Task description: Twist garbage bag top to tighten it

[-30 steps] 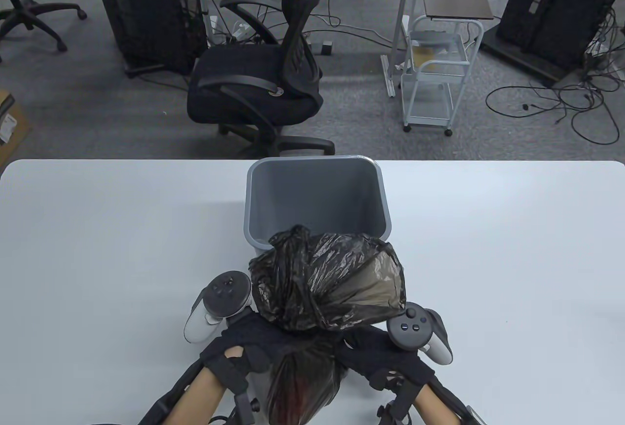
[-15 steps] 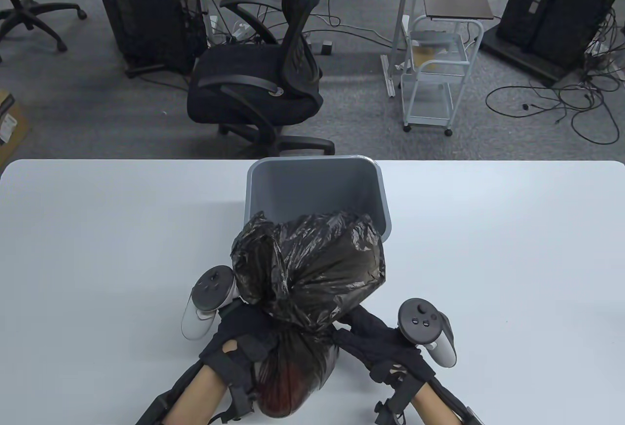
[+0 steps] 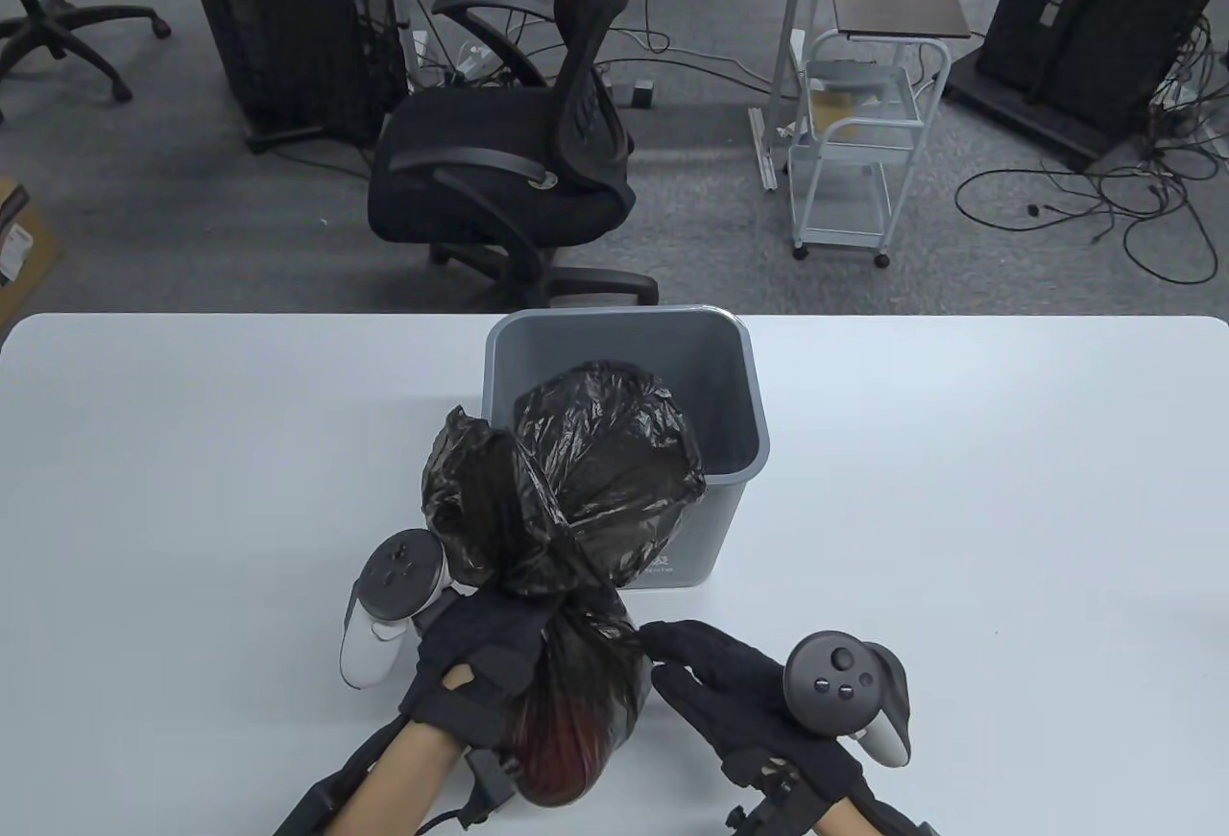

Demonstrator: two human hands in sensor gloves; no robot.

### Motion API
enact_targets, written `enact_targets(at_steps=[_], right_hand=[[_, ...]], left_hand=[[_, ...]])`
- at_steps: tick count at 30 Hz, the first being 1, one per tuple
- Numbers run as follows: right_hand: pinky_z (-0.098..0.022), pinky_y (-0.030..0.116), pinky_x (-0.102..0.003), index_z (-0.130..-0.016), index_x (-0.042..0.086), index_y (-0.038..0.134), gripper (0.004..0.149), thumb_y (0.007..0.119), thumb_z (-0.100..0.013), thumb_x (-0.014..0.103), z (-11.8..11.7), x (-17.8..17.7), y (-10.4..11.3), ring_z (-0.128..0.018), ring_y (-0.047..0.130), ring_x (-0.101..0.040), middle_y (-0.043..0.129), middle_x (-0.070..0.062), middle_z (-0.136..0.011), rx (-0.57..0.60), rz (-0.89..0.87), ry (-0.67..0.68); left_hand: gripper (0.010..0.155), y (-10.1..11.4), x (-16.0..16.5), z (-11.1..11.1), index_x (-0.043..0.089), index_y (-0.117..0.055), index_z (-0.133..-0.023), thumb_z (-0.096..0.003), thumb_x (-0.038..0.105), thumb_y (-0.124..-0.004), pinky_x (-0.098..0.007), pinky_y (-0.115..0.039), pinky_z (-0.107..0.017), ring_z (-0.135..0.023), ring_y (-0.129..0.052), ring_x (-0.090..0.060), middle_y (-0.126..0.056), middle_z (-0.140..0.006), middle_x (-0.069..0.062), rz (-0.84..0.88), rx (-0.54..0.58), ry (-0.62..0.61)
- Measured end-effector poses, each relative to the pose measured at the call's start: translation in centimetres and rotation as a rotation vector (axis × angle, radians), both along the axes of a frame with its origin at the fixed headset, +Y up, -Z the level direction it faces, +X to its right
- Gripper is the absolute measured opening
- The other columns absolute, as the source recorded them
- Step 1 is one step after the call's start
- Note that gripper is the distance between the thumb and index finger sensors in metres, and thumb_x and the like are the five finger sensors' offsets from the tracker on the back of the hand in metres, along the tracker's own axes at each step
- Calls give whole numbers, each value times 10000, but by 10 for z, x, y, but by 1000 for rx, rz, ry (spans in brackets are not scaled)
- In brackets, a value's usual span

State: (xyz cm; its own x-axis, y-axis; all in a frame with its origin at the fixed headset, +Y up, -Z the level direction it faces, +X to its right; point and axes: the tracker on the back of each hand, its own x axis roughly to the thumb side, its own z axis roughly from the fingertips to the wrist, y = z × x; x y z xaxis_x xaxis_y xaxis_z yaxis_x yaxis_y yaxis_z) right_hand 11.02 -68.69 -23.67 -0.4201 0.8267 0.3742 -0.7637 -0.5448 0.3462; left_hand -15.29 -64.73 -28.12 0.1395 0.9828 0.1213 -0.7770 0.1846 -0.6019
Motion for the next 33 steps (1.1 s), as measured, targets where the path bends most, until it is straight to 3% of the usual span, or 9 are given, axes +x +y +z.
enact_targets(at_steps=[4,9,12,15,19,25,28,33], right_hand=[[-670,594,-650,-1156,71,552,674,616,-623,478,8,-10,0,-1006,597,-521,590,-241,-1143,42,47,26],[-663,511,-739,-1214,-7,346,947,626,-576,635,17,-25,-1,-1049,416,-606,391,-311,-1214,98,168,60],[-669,487,-752,-1206,-34,193,1031,630,-571,649,19,-35,-7,-1050,335,-632,268,-332,-1221,87,239,59],[-674,510,-733,-1202,-28,174,1028,647,-572,632,19,-37,-10,-1046,349,-624,272,-326,-1213,108,284,3],[-681,509,-723,-1199,-9,210,917,665,-605,521,16,-31,-9,-1050,379,-600,302,-305,-1209,67,219,-29],[-735,435,-720,-1210,144,339,691,608,-643,433,-4,-16,-18,-1112,333,-527,341,-170,-1249,-78,41,60],[-756,394,-715,-1200,200,415,621,600,-645,408,-15,-10,-23,-1138,318,-487,390,-110,-1258,-130,-8,92],[-745,377,-733,-1131,221,626,513,604,-634,347,-28,-9,-35,-1136,375,-482,539,-106,-1222,-253,-110,213]], left_hand=[[397,0,0,3,322,-573,-987,-677,489,-390,-631,-198,-776,-1186,-499,-205,-687,-1058,82,-23,14,46],[398,1,7,13,333,-541,-999,-676,491,-370,-638,-195,-767,-1201,-459,-200,-649,-1085,91,-97,87,134],[408,0,16,20,348,-528,-1018,-674,492,-362,-648,-176,-756,-1217,-407,-221,-600,-1136,87,-65,78,93],[429,-2,23,27,367,-498,-1053,-672,496,-349,-665,-166,-745,-1228,-348,-251,-533,-1199,65,-42,46,39],[436,0,23,29,366,-498,-1069,-676,493,-359,-670,-165,-739,-1234,-318,-256,-503,-1227,60,-48,54,19],[462,8,27,31,353,-564,-1093,-673,482,-423,-692,-120,-681,-1219,-204,-339,-419,-1284,-28,-61,64,-59],[501,11,31,32,334,-589,-1127,-655,466,-484,-704,-73,-644,-1176,-74,-410,-293,-1315,-79,-121,67,-117],[521,10,36,30,324,-643,-1123,-626,453,-556,-698,-32,-624,-1115,29,-441,-176,-1293,-160,-220,135,-156]])
